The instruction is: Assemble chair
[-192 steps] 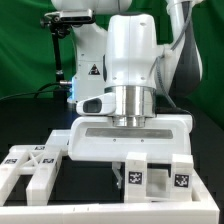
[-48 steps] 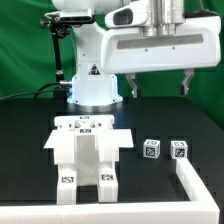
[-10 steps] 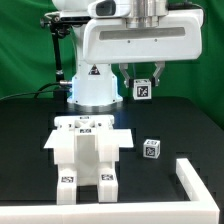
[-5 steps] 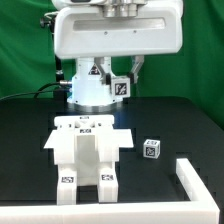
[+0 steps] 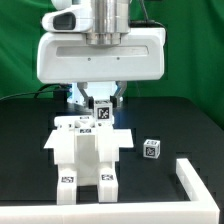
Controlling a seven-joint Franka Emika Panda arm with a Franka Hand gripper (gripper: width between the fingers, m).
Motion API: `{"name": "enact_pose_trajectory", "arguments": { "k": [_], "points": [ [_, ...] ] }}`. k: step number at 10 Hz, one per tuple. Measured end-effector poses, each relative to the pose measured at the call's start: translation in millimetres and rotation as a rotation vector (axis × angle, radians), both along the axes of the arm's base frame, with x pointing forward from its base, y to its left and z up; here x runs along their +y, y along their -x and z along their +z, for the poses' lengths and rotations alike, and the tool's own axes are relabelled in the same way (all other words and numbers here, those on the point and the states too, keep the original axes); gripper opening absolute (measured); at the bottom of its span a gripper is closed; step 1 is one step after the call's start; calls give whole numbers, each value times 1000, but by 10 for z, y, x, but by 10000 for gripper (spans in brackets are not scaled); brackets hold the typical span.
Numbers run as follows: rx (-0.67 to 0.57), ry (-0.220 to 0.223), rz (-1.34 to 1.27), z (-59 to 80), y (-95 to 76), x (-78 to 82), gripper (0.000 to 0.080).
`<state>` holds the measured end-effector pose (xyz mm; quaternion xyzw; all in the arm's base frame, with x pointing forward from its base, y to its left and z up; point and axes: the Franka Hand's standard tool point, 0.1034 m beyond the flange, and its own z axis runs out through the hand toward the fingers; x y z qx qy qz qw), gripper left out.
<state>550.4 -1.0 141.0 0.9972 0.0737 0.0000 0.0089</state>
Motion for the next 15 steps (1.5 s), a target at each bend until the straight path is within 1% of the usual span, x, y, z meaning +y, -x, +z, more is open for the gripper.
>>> {"name": "enact_pose_trajectory", "arguments": {
  "k": [3,5,8,10,12,15],
  "points": [
    [16,-1,-2,-57,88,2,282],
    [20,-1,-2,-80,117,-2,282],
    [1,1,2,-81,87,17,282],
    [-5,0,6,-81,75,58,282],
    [-4,-1,3,-80,79,87,282],
    [-2,-3,4,-83,124,71,282]
  ]
}}
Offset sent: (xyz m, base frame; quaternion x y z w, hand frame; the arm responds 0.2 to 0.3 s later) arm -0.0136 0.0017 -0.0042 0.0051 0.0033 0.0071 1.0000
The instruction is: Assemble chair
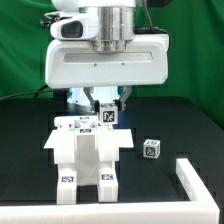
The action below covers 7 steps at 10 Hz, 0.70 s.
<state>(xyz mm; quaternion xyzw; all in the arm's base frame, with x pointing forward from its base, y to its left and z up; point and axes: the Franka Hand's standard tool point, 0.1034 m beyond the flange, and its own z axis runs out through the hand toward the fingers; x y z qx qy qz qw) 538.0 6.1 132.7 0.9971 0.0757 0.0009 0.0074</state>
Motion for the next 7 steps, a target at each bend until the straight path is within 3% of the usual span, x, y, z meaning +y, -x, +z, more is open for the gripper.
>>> {"name": "enact_pose_trajectory", "arguments": {
  "k": [3,7],
  "points": [
    [6,4,-3,-76,67,-37,282],
    [-14,9,1,-93,6,-24,282]
  ]
}}
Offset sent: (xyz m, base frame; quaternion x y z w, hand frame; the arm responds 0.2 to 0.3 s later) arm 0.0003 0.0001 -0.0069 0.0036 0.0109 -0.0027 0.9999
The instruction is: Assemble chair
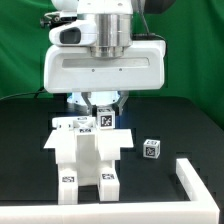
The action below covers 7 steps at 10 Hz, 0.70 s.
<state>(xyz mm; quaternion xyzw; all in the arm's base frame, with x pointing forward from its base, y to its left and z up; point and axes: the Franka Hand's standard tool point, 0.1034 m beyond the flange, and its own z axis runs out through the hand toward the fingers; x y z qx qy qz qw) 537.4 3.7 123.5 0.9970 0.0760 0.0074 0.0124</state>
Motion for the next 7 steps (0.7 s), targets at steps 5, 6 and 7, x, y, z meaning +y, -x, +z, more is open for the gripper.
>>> {"name": "enact_pose_trajectory", "arguments": {
  "k": [5,6,7],
  "points": [
    [-5,2,1,8,-44,-5,470],
    [-5,2,1,8,-44,-5,607],
    [-5,2,1,8,-44,-5,636]
  ]
}}
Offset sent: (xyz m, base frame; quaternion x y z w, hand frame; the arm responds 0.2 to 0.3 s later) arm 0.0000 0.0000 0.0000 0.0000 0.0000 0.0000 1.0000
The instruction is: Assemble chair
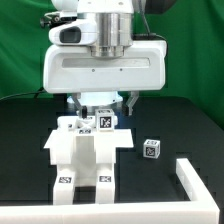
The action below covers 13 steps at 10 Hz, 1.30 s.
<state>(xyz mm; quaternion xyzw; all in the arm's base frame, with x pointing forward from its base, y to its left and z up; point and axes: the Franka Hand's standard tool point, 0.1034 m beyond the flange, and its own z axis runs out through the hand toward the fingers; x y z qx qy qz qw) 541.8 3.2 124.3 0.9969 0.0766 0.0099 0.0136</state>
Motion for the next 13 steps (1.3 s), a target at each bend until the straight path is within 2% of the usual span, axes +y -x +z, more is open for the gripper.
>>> {"name": "enact_pose_trajectory", "arguments": {
  "k": [5,7,10,12,13],
  "points": [
    [0,0,-1,-1,0,-1,649],
    [13,-36,-127,-48,31,-25,649],
    [12,-41,-150,-59,34,-21,649],
    [12,-41,-150,-59,34,-21,367],
    [12,-41,-150,-59,34,-21,367]
  ]
}}
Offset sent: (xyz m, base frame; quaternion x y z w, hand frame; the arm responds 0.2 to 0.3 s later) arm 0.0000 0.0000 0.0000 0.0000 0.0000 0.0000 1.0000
